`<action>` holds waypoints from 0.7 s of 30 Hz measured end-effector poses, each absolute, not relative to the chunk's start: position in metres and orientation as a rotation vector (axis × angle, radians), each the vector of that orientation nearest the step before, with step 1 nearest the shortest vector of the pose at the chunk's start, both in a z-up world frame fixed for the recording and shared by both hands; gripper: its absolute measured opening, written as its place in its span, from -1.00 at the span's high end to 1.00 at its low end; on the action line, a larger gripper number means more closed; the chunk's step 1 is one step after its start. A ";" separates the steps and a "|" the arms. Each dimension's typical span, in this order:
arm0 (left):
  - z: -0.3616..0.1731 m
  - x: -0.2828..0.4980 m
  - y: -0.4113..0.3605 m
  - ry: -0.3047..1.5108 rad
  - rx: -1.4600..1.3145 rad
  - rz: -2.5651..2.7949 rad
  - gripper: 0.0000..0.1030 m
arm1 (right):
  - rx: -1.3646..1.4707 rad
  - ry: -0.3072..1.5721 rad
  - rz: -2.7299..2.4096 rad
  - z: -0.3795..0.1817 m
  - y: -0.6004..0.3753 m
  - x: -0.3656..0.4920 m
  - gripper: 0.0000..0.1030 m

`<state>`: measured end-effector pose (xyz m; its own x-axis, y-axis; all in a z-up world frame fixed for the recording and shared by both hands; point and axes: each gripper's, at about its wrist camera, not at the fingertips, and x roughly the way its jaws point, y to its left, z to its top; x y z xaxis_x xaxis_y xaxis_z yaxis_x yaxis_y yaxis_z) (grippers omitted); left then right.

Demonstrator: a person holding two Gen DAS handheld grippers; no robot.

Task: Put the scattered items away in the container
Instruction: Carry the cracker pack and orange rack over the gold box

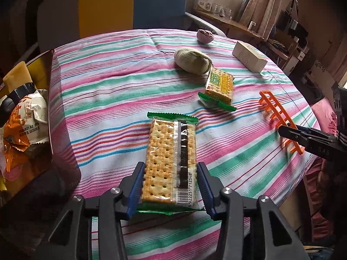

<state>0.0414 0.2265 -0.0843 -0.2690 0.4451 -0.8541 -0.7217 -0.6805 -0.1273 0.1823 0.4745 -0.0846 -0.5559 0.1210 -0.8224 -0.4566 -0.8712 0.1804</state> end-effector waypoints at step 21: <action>-0.051 0.059 0.178 0.248 -1.077 2.106 0.07 | -1.316 0.649 2.617 -0.065 0.400 0.148 0.03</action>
